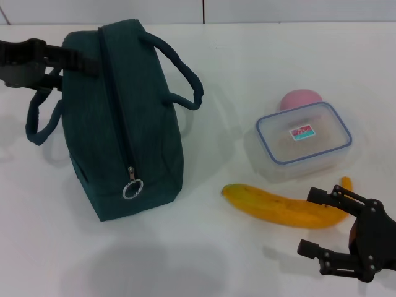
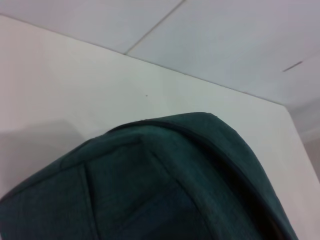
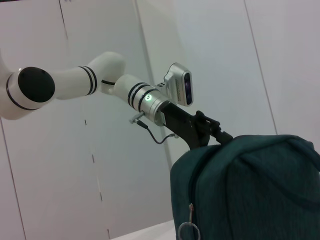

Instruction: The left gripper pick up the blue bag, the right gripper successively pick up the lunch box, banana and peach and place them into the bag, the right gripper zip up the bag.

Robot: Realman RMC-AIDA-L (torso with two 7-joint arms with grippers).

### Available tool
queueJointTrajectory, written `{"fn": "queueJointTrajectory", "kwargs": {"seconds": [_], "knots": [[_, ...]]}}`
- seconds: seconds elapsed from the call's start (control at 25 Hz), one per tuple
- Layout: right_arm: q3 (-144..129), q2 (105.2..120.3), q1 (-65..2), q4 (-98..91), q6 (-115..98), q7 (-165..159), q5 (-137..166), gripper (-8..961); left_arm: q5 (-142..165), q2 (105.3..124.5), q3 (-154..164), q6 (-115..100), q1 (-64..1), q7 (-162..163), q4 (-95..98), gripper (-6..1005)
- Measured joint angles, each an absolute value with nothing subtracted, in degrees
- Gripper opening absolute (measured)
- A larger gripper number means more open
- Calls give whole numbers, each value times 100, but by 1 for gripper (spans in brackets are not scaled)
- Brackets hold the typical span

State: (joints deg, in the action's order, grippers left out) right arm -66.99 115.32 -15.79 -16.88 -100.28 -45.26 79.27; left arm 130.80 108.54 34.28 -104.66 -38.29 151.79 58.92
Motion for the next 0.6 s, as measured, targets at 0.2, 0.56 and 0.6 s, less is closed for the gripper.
{"fn": "queueJointTrajectory", "kwargs": {"seconds": [0.2,0.56,0.6], "knots": [[-6697,11531,-1573,-1688,-10018,-4526,7928,832,12997,10837,3449,-10453,-3805,14999,5835,747],[-6697,11531,-1573,-1688,-10010,-4526,7928,825,12899,10897,3481,-10431,-3777,14745,5828,575],[-6697,11531,-1573,-1688,-10010,-4527,7927,825,12911,10898,3483,-10431,-3783,14755,5828,535]]}}
